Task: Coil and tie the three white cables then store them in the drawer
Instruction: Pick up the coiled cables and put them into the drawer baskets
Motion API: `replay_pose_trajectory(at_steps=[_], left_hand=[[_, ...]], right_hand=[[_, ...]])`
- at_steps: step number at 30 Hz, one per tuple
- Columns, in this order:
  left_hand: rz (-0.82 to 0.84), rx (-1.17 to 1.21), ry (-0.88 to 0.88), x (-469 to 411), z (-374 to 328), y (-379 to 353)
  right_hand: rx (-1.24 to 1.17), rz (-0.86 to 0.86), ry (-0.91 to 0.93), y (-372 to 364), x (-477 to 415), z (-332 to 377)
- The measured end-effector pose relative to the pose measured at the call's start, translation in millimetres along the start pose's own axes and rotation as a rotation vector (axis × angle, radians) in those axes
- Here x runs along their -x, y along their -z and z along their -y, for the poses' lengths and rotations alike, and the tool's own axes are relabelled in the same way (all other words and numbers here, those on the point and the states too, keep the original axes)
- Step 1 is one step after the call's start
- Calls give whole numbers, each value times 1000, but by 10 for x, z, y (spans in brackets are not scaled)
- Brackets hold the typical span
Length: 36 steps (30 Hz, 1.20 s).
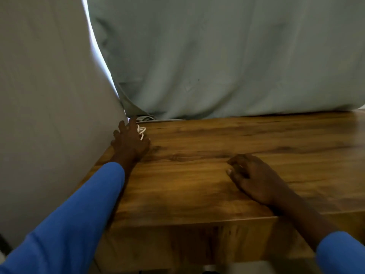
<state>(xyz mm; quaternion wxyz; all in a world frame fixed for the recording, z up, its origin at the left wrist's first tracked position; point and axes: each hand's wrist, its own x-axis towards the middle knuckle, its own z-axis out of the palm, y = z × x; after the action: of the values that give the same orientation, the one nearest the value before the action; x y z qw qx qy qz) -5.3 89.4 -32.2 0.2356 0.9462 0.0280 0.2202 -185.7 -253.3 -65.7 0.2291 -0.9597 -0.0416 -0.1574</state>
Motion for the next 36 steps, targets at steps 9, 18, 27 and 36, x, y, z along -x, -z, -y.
replay_pose_trajectory(at_steps=[9,18,27,36], left_hand=[[-151,128,-237,132,-248,-134],[215,765,-722,1740,-1913,-71],[361,1075,-1180,3541,-3754,-412],[668,952,-1368,5058,-5478,-917]], right_hand=[[-165,-58,-91,0,17,17],[-1138,-254,-305,717,689,-33],[-1007,-626,-611,2131,2559,-753],[-635,-996,-989,3207,4008,-2169]])
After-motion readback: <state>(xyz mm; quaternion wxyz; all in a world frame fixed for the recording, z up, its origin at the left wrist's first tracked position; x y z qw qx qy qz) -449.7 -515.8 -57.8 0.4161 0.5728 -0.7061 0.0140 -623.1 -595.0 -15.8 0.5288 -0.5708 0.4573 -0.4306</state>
